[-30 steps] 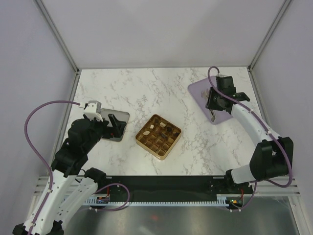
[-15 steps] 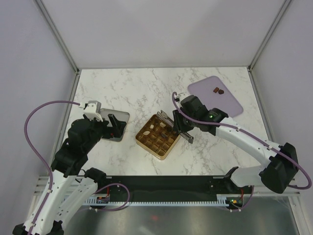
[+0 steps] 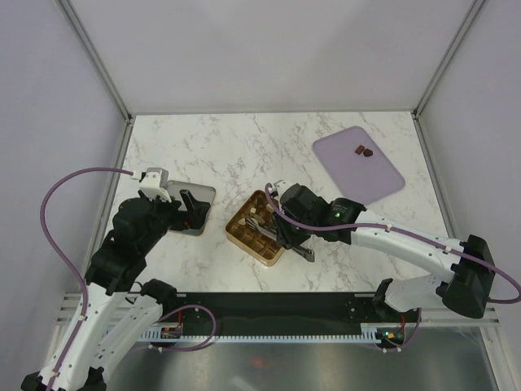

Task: Pack the chocolate

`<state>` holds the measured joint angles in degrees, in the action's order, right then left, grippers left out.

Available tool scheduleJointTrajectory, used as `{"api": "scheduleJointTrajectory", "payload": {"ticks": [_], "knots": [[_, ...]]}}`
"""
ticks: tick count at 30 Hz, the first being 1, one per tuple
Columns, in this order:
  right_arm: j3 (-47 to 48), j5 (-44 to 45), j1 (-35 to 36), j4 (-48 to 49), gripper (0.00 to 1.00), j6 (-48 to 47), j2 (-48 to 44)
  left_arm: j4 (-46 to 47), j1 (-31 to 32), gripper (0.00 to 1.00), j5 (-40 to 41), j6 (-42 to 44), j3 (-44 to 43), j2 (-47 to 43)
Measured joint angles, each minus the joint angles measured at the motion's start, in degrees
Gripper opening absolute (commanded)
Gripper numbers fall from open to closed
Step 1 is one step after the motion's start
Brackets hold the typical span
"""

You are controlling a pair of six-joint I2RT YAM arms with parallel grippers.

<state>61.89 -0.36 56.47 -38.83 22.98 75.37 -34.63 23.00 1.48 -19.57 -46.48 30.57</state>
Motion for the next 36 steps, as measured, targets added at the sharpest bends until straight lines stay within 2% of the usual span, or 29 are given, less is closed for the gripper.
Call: {"api": "scheduleJointTrajectory", "payload": {"ticks": [15,29,33,36], "knots": [[0.0,3.3,1.2,-0.9,0.49,0.8,0.0,0.0,0.0,1.00,0.0,0.0,0.0,-0.3],[7.5,8.0,1.2,-2.5,0.47,0.7,-1.2,0.0,0.0,1.00,0.1,0.0,0.0,-0.1],[11.3,10.5,-0.3,-3.3,0.47,-0.4,-1.3,0.0,0.0,1.00,0.1,0.0,0.0,-0.2],[12.3,11.1,-5.2,-3.3,0.46,-1.4,-1.3,0.0,0.0,1.00,0.1,0.0,0.0,-0.2]]}}
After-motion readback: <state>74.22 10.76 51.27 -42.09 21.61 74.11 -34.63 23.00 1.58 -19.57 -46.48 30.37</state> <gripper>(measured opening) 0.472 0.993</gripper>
